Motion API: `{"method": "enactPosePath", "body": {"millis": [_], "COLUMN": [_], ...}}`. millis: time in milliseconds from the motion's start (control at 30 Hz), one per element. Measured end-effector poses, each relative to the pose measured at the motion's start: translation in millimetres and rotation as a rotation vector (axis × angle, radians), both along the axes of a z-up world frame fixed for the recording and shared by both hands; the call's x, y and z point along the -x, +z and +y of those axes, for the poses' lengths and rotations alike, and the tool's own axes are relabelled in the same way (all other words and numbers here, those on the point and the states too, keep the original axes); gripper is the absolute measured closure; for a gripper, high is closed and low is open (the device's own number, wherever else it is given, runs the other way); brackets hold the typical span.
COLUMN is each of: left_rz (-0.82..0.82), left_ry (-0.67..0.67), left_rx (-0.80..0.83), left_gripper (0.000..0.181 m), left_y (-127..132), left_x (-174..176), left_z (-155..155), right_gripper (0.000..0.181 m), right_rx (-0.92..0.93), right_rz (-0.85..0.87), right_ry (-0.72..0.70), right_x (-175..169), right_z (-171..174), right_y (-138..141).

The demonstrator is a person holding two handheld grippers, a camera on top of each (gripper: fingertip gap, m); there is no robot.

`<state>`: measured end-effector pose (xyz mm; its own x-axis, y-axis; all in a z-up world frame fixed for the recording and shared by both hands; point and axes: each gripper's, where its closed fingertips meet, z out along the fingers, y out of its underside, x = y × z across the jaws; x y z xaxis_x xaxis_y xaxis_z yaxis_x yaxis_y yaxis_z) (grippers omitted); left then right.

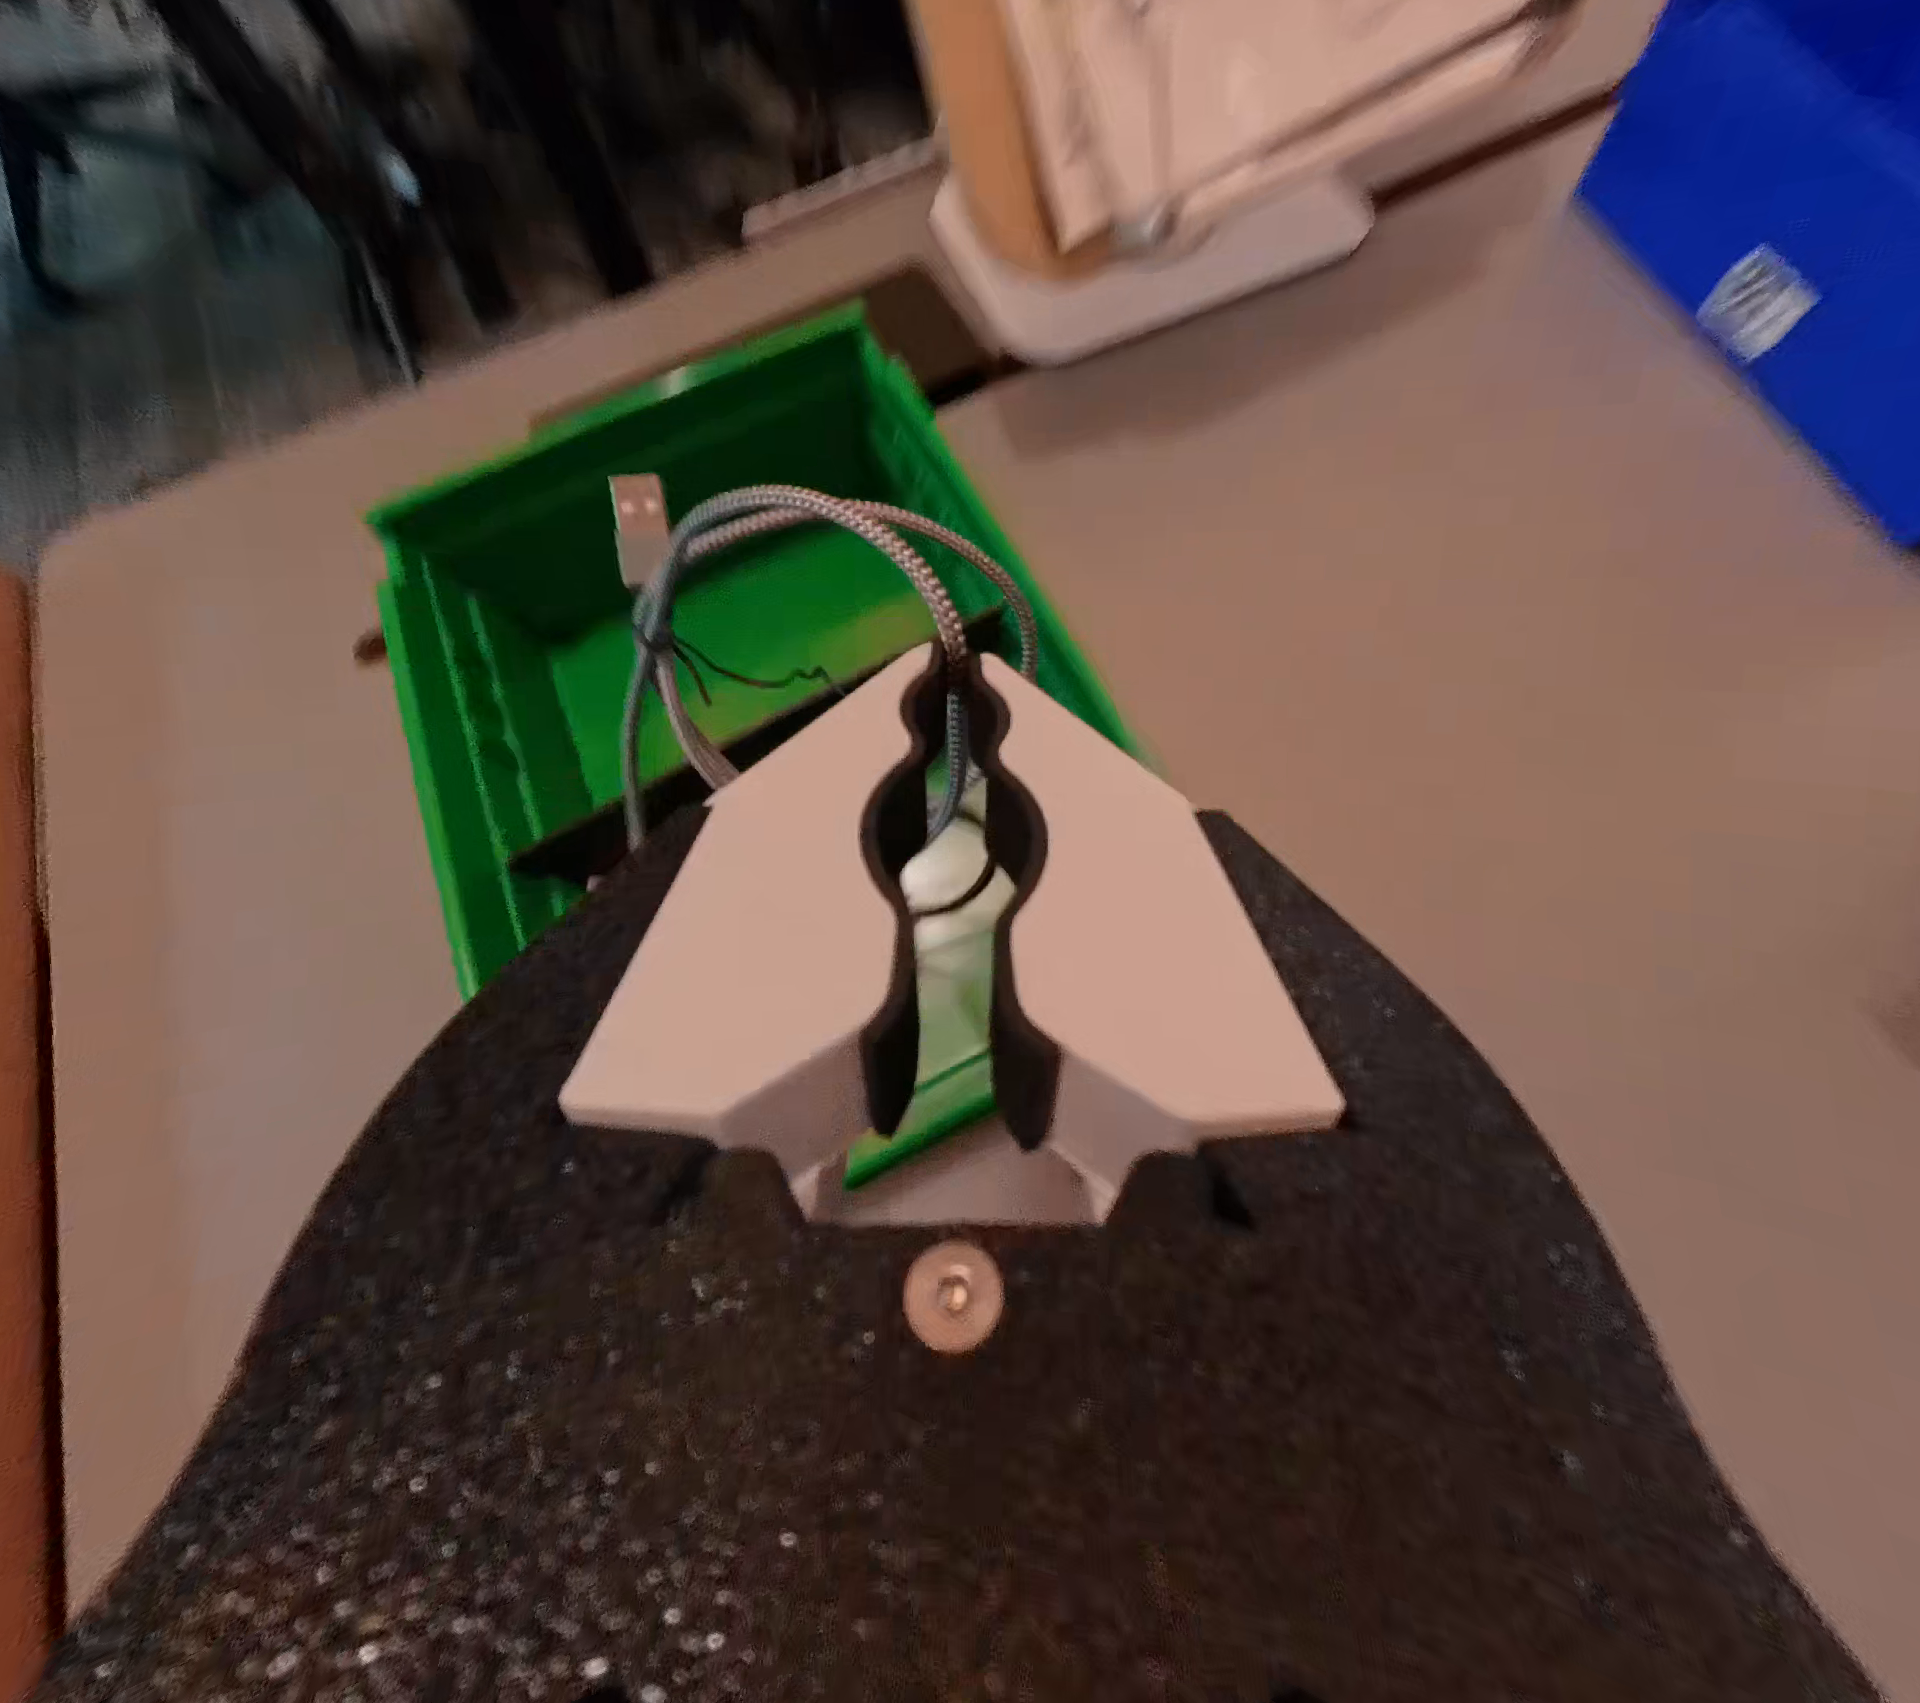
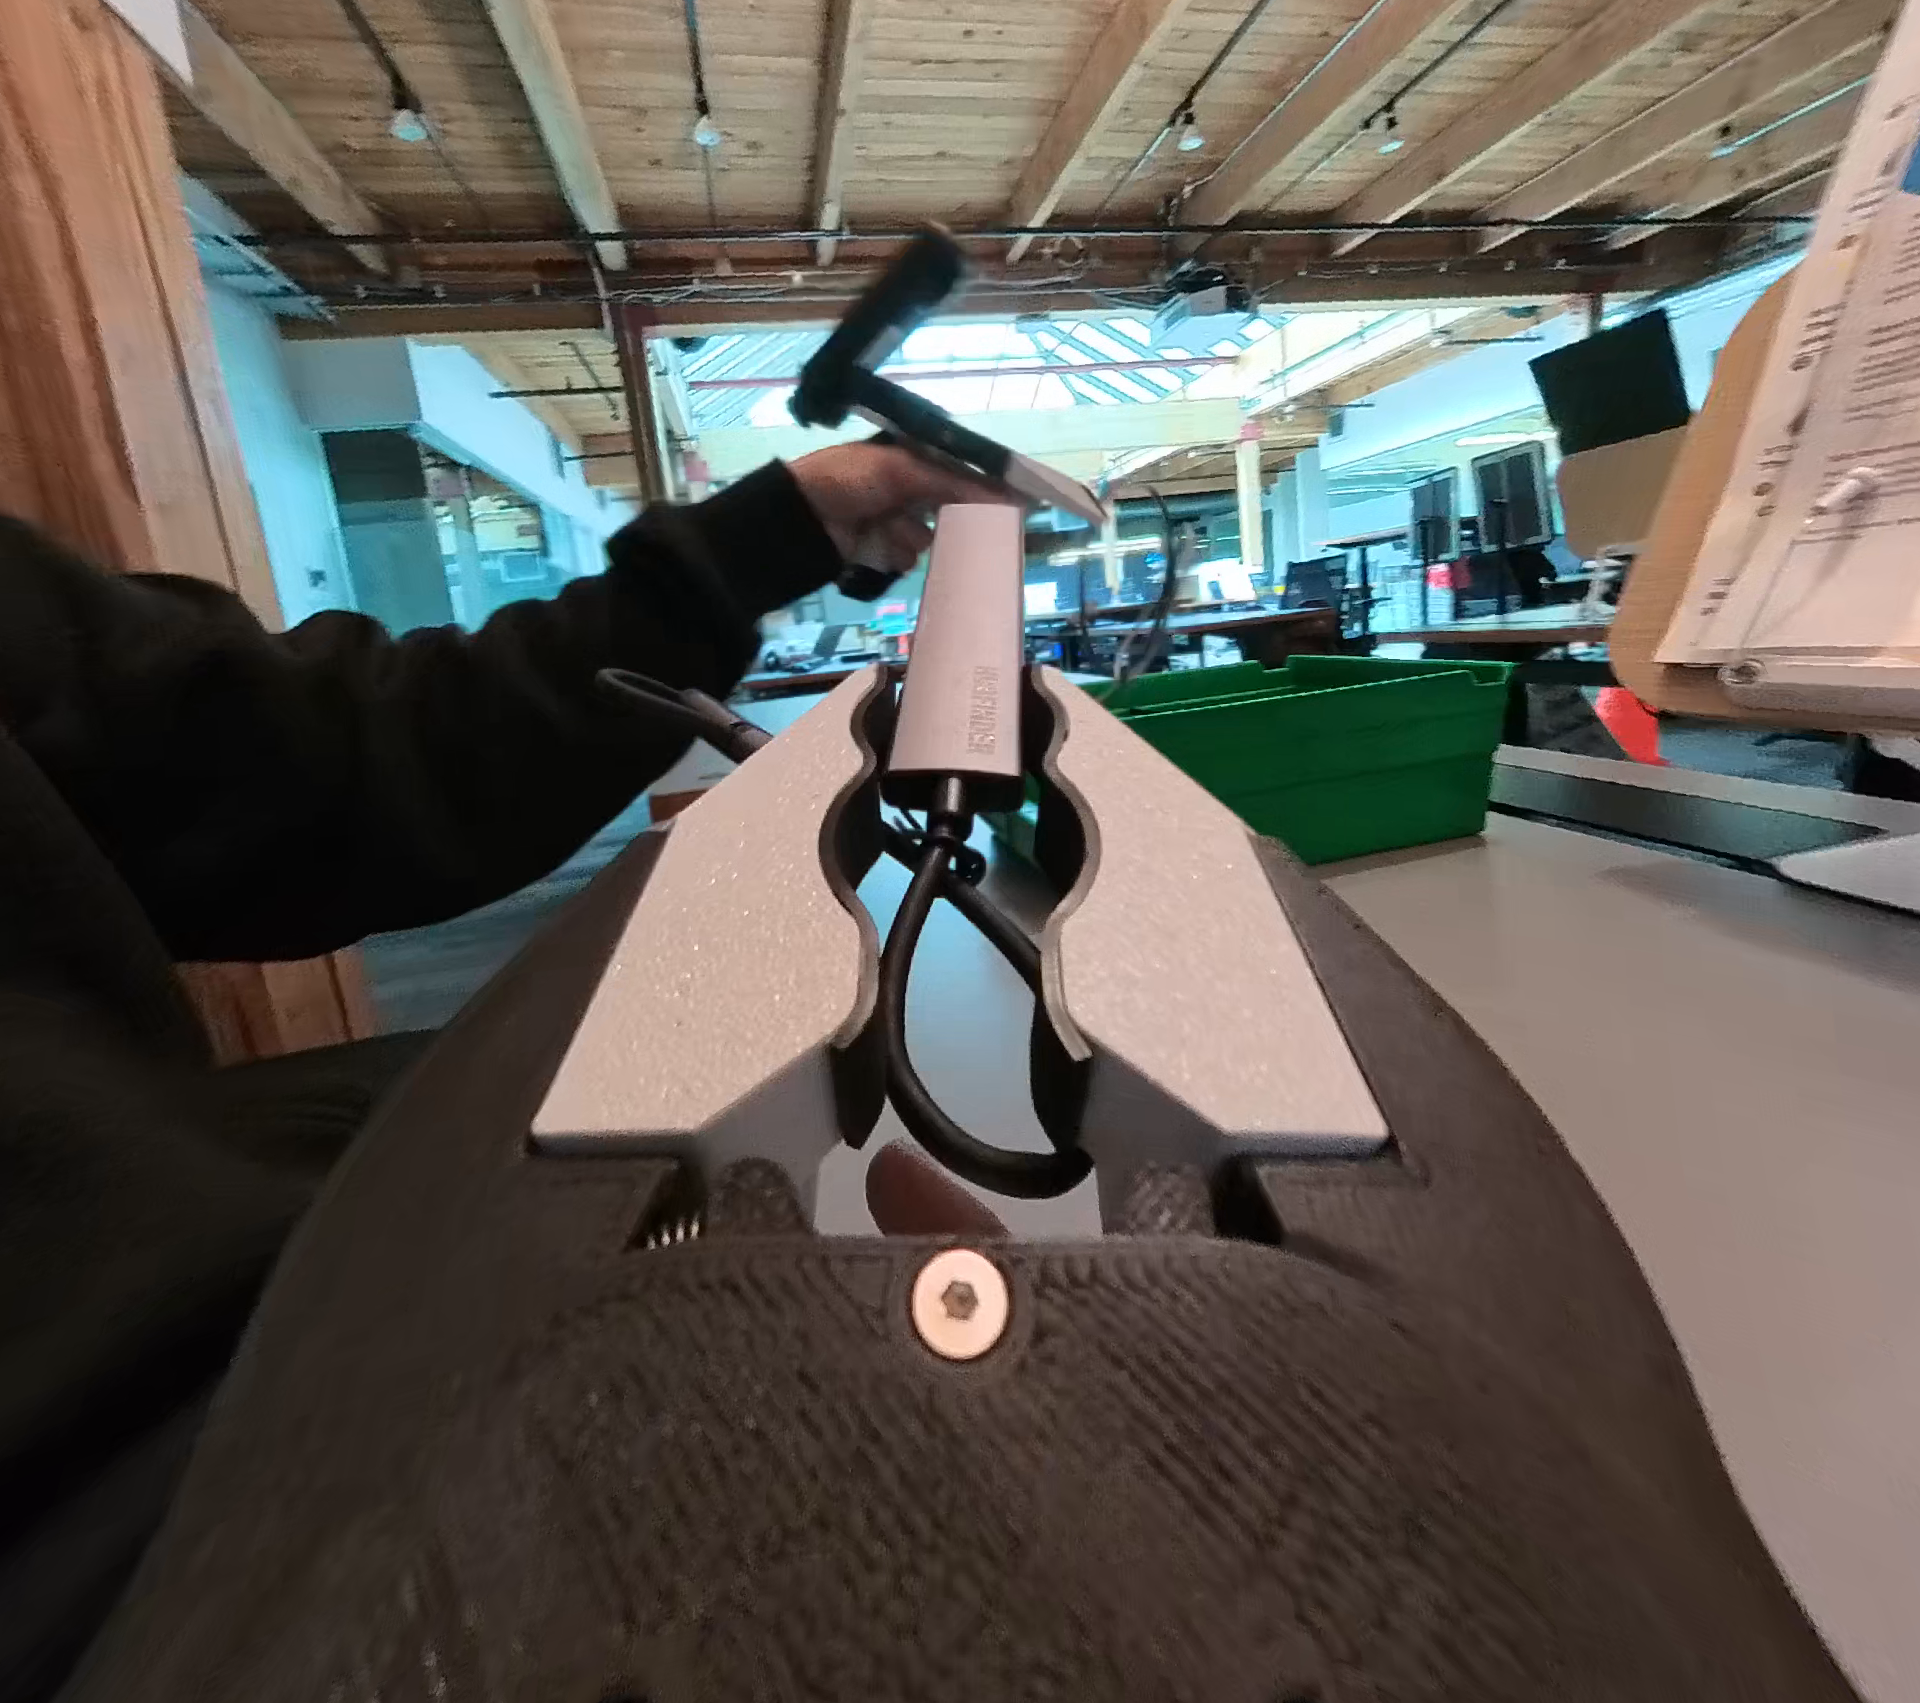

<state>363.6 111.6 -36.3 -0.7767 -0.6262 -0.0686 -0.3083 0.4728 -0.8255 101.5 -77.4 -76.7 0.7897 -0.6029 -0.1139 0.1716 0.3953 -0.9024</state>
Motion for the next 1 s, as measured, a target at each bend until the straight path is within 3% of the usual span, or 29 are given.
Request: {"method": "enactPosePath", "body": {"millis": [33,167,267,333,433,567,700,833,900,1000], "left_rz": [-0.041,-0.086,0.011,0.088,0.176,0.259,0.351,0.242,0.150,-0.006], "left_ry": [-0.037,-0.248,-0.453,-0.557,-0.664,-0.724,-0.822,-0.832,-0.822,-0.708], "left_rx": [0.057,0.228,0.304,0.308,0.218,0.091,0.019,-0.049,-0.073,-0.071], "left_gripper": [0.181,0.181,0.181,0.181,0.181,0.180,0.179,0.162,0.152,0.151], "left_y": [20,76,84,73,30,-39,-83,-91,-80,-53], "left_x": [10,70,125,157,193,218,237,228,221,197], "left_z": [-6,-38,-67,-85,-112,-145,-166,-169,-163,-146], "right_gripper": [0.158,0.158,0.158,0.158,0.158,0.159,0.158,0.158,0.158,0.158], "right_rx": [-0.008,-0.032,-0.047,-0.078,-0.153,-0.207,-0.201,-0.177,-0.173,-0.162], "right_rz": [0.007,0.021,0.025,0.018,0.006,0.009,0.012,0.021,0.029,0.033], "right_ry": [-0.027,-0.088,-0.136,-0.159,-0.185,-0.219,-0.234,-0.245,-0.248,-0.251], "right_x": [-3,-8,-11,-11,-10,-9,-10,-12,-14,-15], "right_z": [-4,-15,-23,-29,-43,-58,-60,-58,-57,-56], "right_y": [0,0,0,3,9,11,10,8,7,5]}}
